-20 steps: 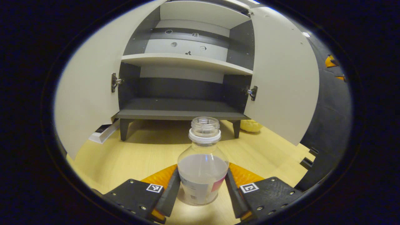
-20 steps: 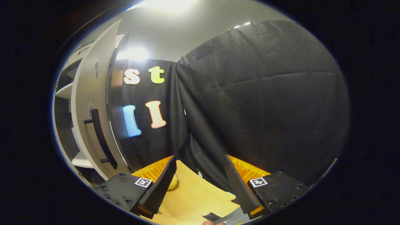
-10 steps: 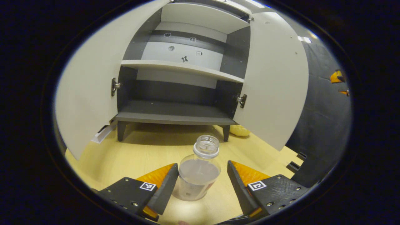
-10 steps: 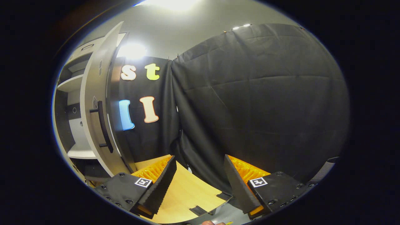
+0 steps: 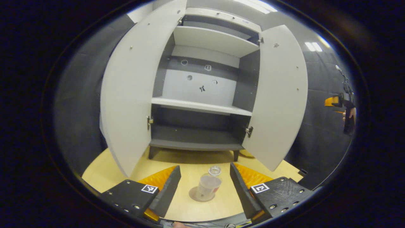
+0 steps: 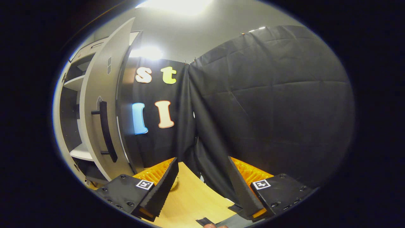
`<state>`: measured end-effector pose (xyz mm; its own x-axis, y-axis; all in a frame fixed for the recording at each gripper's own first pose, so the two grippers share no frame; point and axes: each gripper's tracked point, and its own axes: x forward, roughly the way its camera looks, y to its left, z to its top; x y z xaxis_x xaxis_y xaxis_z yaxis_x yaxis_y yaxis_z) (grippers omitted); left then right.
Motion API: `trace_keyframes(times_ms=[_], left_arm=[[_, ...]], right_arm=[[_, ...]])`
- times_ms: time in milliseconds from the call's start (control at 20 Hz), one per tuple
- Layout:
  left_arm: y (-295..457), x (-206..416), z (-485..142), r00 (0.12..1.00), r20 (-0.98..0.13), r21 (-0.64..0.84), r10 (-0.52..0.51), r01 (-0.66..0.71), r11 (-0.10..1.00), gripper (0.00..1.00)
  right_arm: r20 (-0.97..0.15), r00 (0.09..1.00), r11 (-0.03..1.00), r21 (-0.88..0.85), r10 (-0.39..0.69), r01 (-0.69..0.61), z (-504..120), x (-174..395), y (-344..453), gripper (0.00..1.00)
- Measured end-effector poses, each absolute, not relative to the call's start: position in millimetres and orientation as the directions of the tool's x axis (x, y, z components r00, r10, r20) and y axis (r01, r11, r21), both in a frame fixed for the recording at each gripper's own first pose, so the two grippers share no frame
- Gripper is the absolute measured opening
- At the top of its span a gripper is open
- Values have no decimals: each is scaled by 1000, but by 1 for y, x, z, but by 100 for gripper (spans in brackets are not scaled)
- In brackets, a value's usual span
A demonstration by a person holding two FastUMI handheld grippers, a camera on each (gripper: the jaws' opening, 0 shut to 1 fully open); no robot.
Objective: Grasp the bottle in the cabinet with the left hand and place it on the coaster, then close the right door with the right hand and the left door with the left hand.
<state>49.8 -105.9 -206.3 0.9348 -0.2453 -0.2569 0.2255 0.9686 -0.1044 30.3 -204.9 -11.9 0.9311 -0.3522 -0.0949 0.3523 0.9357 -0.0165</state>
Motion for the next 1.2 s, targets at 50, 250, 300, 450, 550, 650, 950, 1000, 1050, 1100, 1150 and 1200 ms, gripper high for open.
trace_keyframes(times_ms=[50,250,300,450,550,650,950,1000,1050,1100,1150,1200], left_arm=[[-98,50,-189,952,-242,-78,-189,175,981,94],[-66,40,-120,982,-184,27,47,-42,999,90],[-65,39,-104,982,-172,28,79,-75,997,95],[-69,41,-61,982,-129,17,139,-138,990,90],[-65,39,-39,972,-119,60,205,-199,978,95],[-65,40,-16,962,-102,98,254,-245,965,94],[-74,55,26,976,-53,92,211,-206,974,95],[-70,61,29,977,-47,100,208,-202,974,95],[-68,66,27,978,-48,98,202,-196,976,95],[-65,69,26,980,-48,89,195,-190,978,90],[-61,71,23,981,-53,77,185,-180,981,95],[-57,73,19,982,-60,67,177,-173,983,95]], right_arm=[[-68,944,947,-20,-322,321,-4,42,-202,98],[-17,983,981,-59,-184,183,12,81,-190,96],[-15,991,989,-53,-136,135,16,92,-182,96],[-22,1000,1000,-20,-9,8,26,118,-168,97],[-29,997,998,-8,69,-69,29,132,-158,96],[-45,991,992,-6,126,-126,33,138,-150,97],[-64,977,978,-33,204,-207,41,140,-112,96],[-67,978,978,-52,200,-203,42,141,-106,97],[-75,978,977,-70,194,-200,41,140,-102,97],[-85,977,976,-79,195,-201,37,141,-95,97],[-90,982,981,-88,167,-175,35,140,-96,96],[-90,985,984,-87,146,-154,36,140,-96,95]])
